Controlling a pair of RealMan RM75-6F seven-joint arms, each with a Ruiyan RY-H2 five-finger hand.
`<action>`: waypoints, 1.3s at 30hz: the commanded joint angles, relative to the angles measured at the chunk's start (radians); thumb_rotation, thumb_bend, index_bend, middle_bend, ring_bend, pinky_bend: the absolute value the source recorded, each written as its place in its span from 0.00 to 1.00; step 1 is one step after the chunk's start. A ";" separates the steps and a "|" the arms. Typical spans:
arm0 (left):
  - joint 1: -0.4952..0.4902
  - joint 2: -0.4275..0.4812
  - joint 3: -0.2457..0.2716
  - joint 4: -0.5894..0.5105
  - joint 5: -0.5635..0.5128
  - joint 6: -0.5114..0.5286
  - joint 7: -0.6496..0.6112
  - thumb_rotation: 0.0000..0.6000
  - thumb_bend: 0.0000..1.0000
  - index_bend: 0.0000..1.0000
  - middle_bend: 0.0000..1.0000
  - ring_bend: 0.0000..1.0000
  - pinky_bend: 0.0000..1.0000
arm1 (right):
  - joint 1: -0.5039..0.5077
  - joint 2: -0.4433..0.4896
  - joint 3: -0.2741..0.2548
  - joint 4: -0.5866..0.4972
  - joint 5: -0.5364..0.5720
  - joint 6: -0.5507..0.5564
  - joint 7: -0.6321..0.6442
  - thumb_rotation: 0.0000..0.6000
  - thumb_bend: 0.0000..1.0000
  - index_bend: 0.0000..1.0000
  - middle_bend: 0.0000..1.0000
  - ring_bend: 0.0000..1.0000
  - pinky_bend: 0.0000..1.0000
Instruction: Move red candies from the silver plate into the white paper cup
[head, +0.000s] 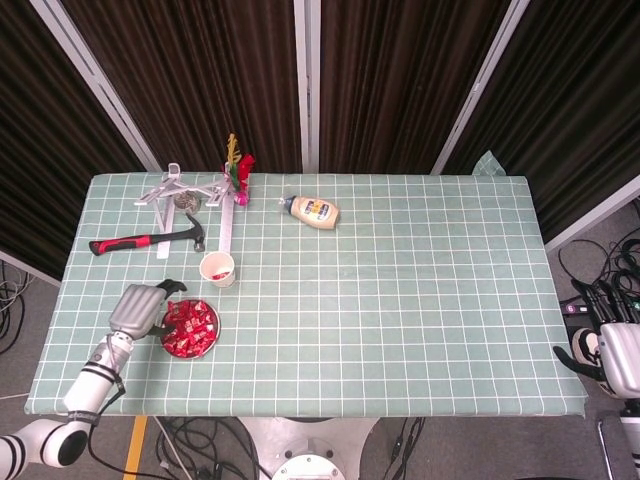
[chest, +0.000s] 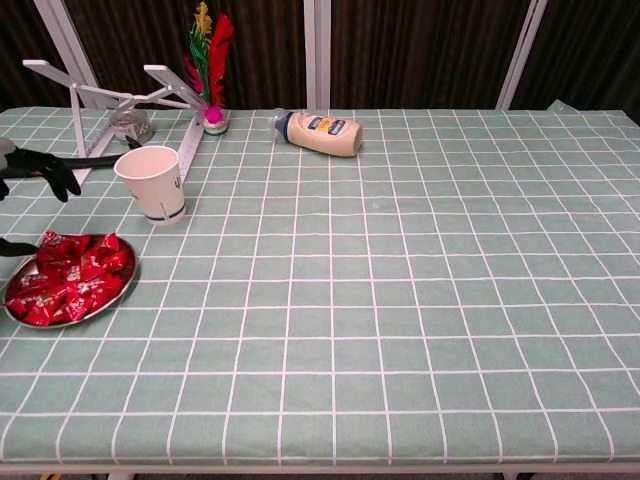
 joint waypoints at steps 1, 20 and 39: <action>-0.007 -0.034 0.010 0.038 -0.023 -0.035 0.039 1.00 0.21 0.36 0.43 0.92 1.00 | -0.001 0.001 -0.001 -0.002 0.000 0.001 -0.001 1.00 0.11 0.08 0.14 0.00 0.11; -0.013 -0.054 -0.003 0.028 -0.086 -0.064 0.131 1.00 0.22 0.45 0.52 0.92 1.00 | -0.006 0.002 -0.003 -0.006 0.002 0.005 -0.005 1.00 0.11 0.08 0.14 0.00 0.12; -0.020 -0.065 0.008 0.018 -0.114 -0.082 0.200 1.00 0.23 0.45 0.52 0.92 1.00 | -0.005 0.004 -0.003 -0.009 0.002 0.004 -0.007 1.00 0.11 0.08 0.14 0.00 0.14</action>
